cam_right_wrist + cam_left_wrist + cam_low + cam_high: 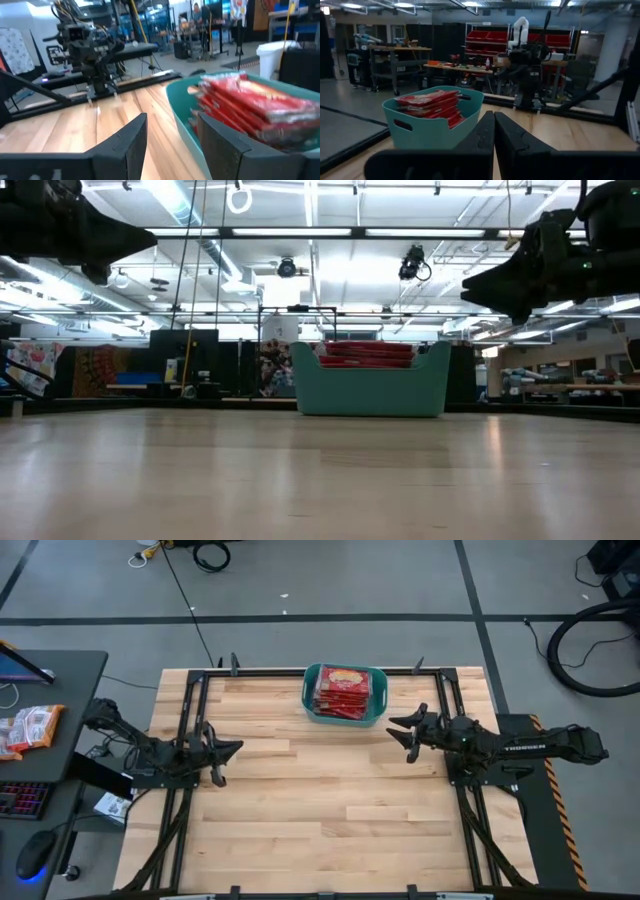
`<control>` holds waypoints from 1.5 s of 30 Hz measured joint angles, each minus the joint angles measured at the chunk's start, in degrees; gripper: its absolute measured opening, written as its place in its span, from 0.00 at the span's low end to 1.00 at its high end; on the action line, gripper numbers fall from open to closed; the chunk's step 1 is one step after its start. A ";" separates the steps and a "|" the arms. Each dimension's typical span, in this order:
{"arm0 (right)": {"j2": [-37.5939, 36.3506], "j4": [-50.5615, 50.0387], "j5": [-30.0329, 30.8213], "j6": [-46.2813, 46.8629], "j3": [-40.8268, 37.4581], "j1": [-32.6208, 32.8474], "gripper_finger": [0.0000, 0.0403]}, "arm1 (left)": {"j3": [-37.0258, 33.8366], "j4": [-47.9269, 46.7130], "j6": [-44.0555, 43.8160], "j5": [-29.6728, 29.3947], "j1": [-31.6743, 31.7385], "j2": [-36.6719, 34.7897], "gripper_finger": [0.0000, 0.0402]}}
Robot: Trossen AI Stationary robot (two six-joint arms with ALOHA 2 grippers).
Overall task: Sort popcorn bags into baskets
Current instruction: Return to Home Position
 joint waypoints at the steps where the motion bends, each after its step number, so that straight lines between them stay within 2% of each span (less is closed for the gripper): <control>1: 0.04 -0.55 0.00 0.24 0.00 -0.08 0.44 | 0.00 -0.02 0.97 -0.03 -0.17 0.00 0.02; 8: -0.22 -0.49 0.22 2.21 0.02 -1.40 0.44 | -0.02 -0.01 6.77 -4.40 -0.28 0.00 0.02; 12: -3.64 -4.64 -0.24 3.80 0.02 -1.78 0.44 | -0.02 -0.01 7.64 -5.07 -0.67 -0.02 0.02; 14: -6.43 -8.20 -0.28 4.20 0.02 -1.78 0.44 | -0.02 -0.01 7.49 -5.34 -1.76 -0.04 0.02; 18: -13.91 -13.97 0.91 3.91 0.02 -1.78 0.43 | -0.02 -1.28 7.26 -9.51 -5.92 -1.92 0.02; 26: -29.75 -25.41 4.09 3.28 0.02 -1.78 0.42 | -0.04 -9.45 5.84 -16.40 -16.53 -11.11 0.02; 31: -30.01 -25.61 6.53 4.10 0.54 -1.76 0.42 | -0.02 -9.72 8.18 -20.51 -23.10 -12.04 0.02; 34: -29.96 -23.44 11.97 6.31 0.55 -1.77 0.42 | -0.02 -9.66 7.40 -20.87 -24.94 -11.98 0.02; 38: -29.81 -21.83 16.49 8.57 0.57 -1.78 0.42 | -0.02 -13.36 2.70 -20.97 -24.44 -11.90 0.02; 45: -29.77 -21.90 16.39 7.89 0.55 -1.77 0.42 | -0.02 -15.84 -4.98 -20.41 -23.72 -11.89 0.04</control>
